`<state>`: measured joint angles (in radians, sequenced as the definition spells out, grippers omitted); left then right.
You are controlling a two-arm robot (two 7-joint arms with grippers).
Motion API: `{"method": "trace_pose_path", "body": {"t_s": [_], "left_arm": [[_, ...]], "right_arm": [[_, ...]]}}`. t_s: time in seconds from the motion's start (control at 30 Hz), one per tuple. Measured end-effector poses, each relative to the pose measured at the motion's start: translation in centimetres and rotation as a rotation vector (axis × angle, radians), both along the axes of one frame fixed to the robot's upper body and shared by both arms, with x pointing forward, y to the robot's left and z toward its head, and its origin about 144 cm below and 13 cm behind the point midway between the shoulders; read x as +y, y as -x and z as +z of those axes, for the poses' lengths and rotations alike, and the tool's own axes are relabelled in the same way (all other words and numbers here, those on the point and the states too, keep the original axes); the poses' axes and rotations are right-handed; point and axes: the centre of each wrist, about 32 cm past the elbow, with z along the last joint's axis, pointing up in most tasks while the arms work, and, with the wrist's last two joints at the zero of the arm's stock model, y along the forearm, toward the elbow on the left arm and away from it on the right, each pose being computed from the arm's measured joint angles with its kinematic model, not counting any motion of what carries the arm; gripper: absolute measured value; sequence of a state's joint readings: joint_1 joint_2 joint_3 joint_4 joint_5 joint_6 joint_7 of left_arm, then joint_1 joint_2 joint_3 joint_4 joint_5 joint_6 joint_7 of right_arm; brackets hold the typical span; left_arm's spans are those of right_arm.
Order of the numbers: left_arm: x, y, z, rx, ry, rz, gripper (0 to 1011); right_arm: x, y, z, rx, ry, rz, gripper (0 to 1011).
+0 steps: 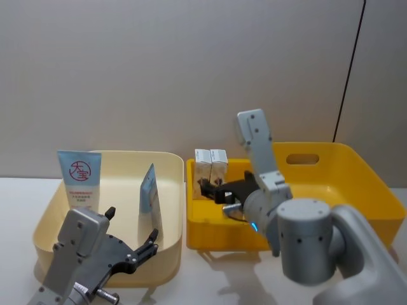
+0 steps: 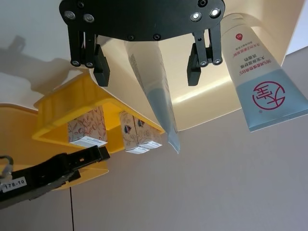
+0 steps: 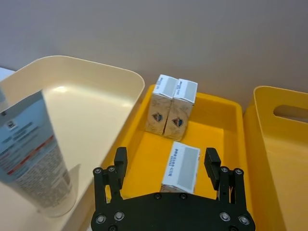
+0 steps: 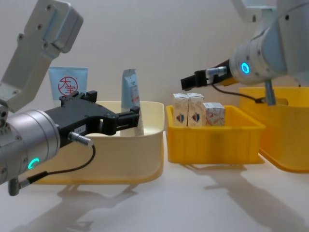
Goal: Bimanual collaborative sorting of washing and personal care products
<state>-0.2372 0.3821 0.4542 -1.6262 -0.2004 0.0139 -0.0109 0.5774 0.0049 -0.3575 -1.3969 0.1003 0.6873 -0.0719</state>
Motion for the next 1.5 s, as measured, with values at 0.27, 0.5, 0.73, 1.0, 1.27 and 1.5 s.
{"method": "trace_pose_path", "body": {"t_s": [0.27, 0.5, 0.73, 1.0, 1.27, 1.5], "left_arm": [[0.0, 0.0, 0.0, 0.0, 0.0, 0.0, 1003], [0.0, 0.0, 0.0, 0.0, 0.0, 0.0, 1003], [0.0, 0.0, 0.0, 0.0, 0.0, 0.0, 1003], [0.0, 0.0, 0.0, 0.0, 0.0, 0.0, 1003], [0.0, 0.0, 0.0, 0.0, 0.0, 0.0, 1003], [0.0, 0.0, 0.0, 0.0, 0.0, 0.0, 1003]], "right_arm": [[-0.5, -1.4, 1.5, 0.066, -0.039, -0.047, 1000], [-0.6, -2.0, 2.1, 0.116, -0.088, -0.043, 1000], [-0.5, -2.6, 2.2, 0.154, -0.108, -0.037, 1000], [-0.6, -3.1, 1.8, 0.186, -0.1, -0.047, 1000], [-0.9, -3.4, 1.4, 0.197, -0.067, -0.064, 1000], [-1.0, -3.7, 0.8, 0.209, -0.043, -0.067, 1000]]}}
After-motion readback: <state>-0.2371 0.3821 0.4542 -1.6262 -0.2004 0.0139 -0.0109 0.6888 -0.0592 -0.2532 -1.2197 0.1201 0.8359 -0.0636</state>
